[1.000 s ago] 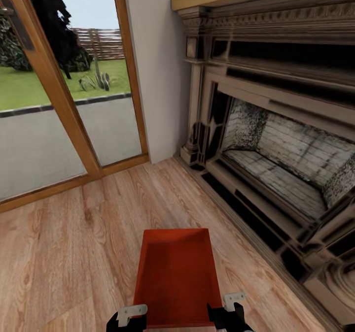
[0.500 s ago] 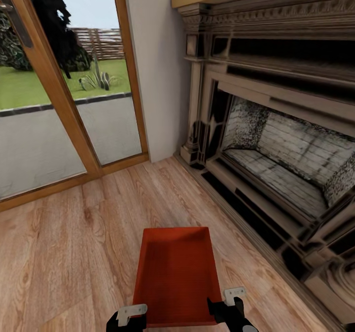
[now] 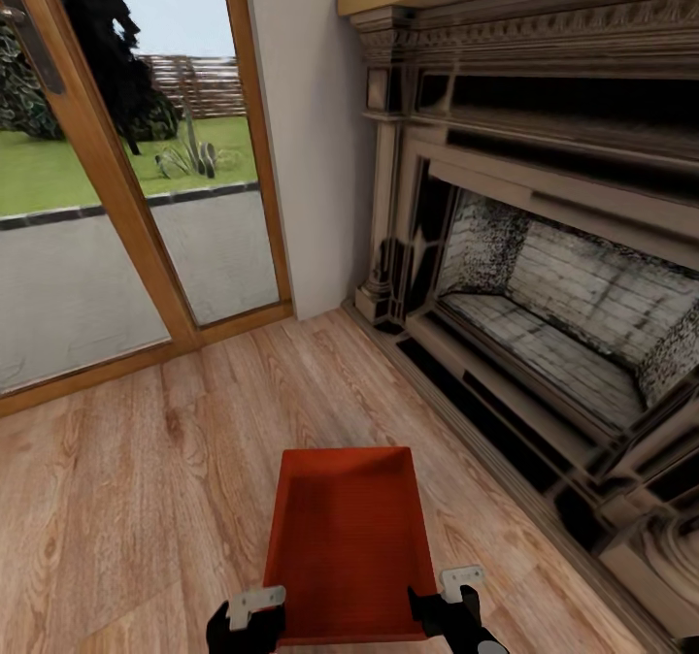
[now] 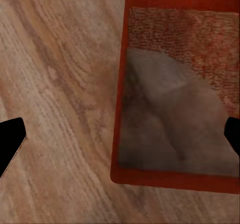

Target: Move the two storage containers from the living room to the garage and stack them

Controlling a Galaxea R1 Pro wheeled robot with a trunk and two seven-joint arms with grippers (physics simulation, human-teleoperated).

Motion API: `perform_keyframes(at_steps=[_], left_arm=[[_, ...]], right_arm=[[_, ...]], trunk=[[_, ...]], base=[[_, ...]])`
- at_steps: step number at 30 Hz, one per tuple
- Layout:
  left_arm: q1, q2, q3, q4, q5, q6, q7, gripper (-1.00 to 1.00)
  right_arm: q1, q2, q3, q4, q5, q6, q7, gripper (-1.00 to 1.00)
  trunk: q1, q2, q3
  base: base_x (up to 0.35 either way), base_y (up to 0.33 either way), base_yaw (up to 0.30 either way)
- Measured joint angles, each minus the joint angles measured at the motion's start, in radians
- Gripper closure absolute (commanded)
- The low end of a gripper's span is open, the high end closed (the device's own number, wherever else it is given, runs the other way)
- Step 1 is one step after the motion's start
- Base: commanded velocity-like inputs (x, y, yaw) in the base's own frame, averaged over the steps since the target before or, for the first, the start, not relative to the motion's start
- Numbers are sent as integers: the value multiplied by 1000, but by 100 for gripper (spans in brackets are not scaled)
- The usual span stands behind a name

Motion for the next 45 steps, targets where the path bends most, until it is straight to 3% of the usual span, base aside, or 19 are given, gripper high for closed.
perform_keyframes(at_steps=[28, 33, 37, 45], left_arm=[[0, 0, -11, -13, -5, 3, -3, -100], [0, 0, -12, -14, -2, 51, -3, -100], [0, 0, -12, -14, 2, 95, -2, -100], [0, 0, -12, -15, 3, 98, -1, -100]], right_arm=[[0, 0, 0, 0, 0, 0, 0, -100], [0, 0, 0, 0, 0, 0, 0, -100], [0, 0, 0, 0, 0, 0, 0, -100], [0, 0, 0, 0, 0, 0, 0, -100]], trunk=[[0, 0, 0], [0, 0, 0], [15, -28, -12], [42, -77, -34]], base=[[0, 0, 0], [0, 0, 0], [0, 0, 0], [0, 0, 0]])
